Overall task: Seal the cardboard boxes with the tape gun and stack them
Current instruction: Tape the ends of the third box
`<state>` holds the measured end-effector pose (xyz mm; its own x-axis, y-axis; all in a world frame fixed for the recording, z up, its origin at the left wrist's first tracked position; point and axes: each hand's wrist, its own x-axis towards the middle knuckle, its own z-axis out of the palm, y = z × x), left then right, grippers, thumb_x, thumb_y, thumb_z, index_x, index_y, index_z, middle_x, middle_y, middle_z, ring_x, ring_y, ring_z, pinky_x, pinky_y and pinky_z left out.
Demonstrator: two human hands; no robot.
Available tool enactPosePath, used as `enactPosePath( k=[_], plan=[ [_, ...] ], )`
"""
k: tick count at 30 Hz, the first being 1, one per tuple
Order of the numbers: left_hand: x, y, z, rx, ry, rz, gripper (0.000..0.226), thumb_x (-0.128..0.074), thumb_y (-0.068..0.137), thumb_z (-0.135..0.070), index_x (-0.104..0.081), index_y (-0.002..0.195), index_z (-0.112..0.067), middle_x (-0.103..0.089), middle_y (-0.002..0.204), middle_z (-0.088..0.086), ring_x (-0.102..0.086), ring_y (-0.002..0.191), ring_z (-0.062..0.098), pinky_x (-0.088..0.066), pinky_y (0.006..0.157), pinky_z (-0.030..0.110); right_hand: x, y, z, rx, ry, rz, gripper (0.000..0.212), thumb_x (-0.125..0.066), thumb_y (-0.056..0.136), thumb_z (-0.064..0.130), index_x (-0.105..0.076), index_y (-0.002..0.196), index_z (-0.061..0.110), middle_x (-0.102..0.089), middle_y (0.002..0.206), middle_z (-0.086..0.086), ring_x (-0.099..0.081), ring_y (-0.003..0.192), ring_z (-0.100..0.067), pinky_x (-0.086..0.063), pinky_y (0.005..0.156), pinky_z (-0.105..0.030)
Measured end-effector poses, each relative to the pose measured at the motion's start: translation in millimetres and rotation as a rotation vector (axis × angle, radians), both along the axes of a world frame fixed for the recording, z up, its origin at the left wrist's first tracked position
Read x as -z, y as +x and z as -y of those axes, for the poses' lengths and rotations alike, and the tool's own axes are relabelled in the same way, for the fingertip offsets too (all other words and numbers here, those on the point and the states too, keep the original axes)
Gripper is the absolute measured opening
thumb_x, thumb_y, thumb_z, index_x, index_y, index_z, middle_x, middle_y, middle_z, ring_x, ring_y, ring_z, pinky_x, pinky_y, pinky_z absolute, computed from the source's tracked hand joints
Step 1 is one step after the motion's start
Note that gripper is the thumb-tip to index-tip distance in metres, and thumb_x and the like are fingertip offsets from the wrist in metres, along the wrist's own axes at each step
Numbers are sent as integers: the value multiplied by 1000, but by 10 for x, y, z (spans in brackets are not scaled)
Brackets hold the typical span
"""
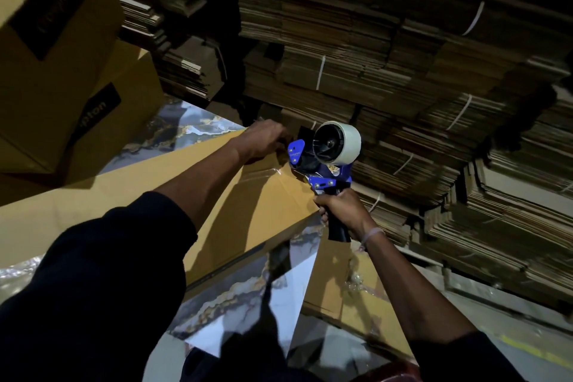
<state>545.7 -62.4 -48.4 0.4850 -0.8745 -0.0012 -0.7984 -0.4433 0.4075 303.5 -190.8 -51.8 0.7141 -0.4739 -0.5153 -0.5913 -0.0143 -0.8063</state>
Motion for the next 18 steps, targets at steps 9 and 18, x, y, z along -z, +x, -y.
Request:
enactPosePath(
  k=[9,18],
  plan=[
    [115,17,-81,17,-79,-18,13,-72,94,-20,-74,107,-19,-72,110,5,-66,101,24,-40,79,30,-32,-15,32,-2,-14,-4,10,-72,92,8,-67,84,6,-62,63,-8,-54,48,-20,-47,55,-33],
    [194,19,-105,8,-149,-62,9,-70,96,-23,-76,99,-27,-72,105,-6,-62,96,11,-40,79,26,-60,-389,84,-24,-86,-13,9,-72,92,12,-69,86,6,-60,61,-10,-54,50,-23,-44,52,-33]
  ],
)
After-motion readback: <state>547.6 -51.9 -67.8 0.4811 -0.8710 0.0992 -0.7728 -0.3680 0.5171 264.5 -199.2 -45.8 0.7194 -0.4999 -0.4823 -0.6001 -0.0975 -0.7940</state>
